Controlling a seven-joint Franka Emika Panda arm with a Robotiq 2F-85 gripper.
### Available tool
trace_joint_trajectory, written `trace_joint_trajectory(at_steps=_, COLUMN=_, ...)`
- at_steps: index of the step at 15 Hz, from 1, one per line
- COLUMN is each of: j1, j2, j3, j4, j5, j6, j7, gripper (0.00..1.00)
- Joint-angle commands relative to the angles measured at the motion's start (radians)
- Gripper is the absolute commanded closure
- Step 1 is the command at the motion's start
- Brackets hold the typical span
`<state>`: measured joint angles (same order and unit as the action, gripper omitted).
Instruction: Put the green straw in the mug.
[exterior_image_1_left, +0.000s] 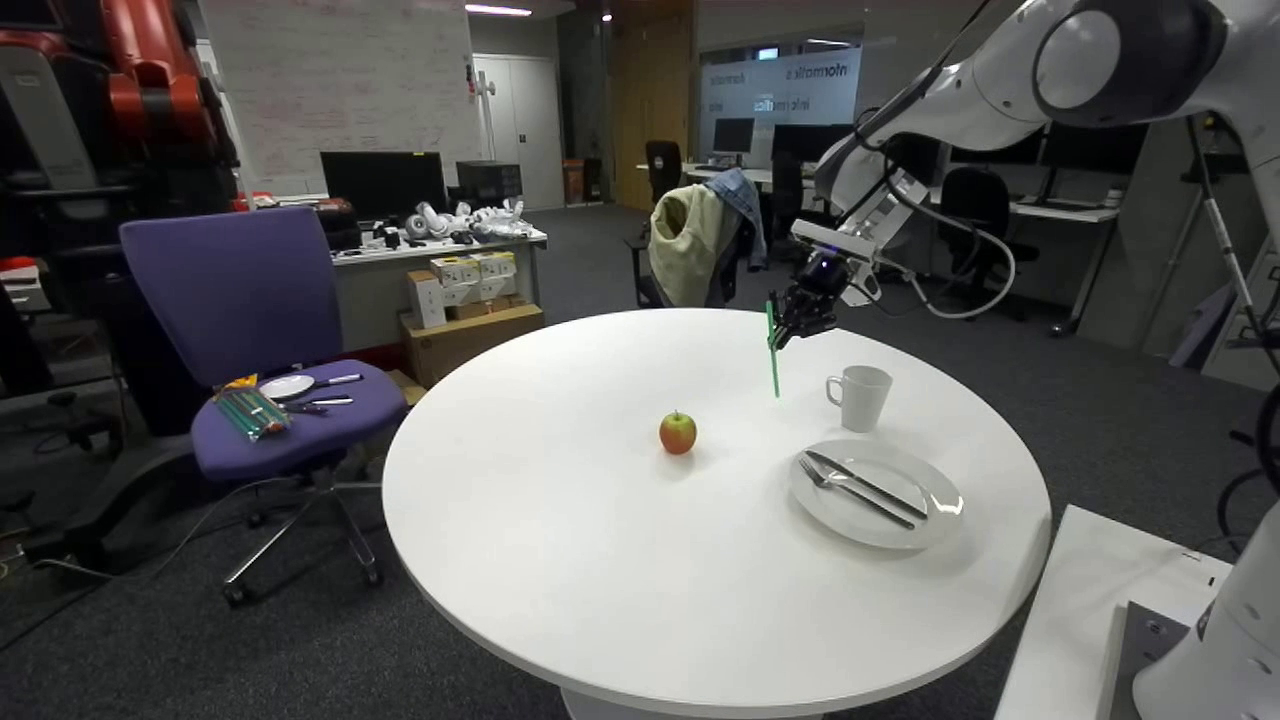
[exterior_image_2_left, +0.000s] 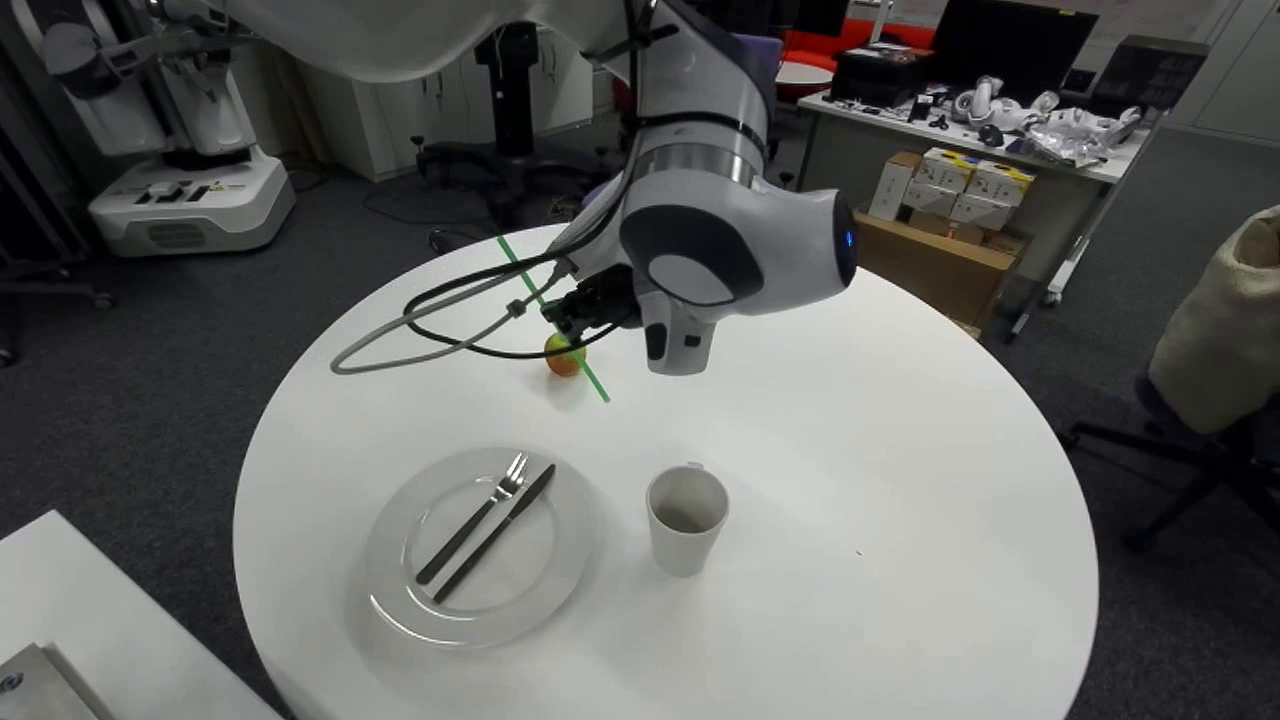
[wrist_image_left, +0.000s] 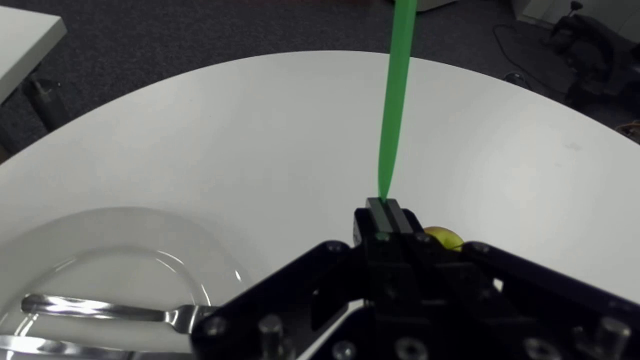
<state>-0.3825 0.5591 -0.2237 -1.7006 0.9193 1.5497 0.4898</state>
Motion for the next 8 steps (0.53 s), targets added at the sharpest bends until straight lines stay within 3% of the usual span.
trace_joint_trajectory(at_steps=1, j1=-0.035, j2=0.061, j3=-0.005, j4=0.093, j5=0.046, j6=-0.078, j7=-0.075, gripper=1.00)
trace_joint_trajectory(at_steps=8, j1=-0.101, j2=0.126, j3=-0.018, j4=0.162, j5=0.228, j6=-0.205, j7=0.024, gripper=1.00)
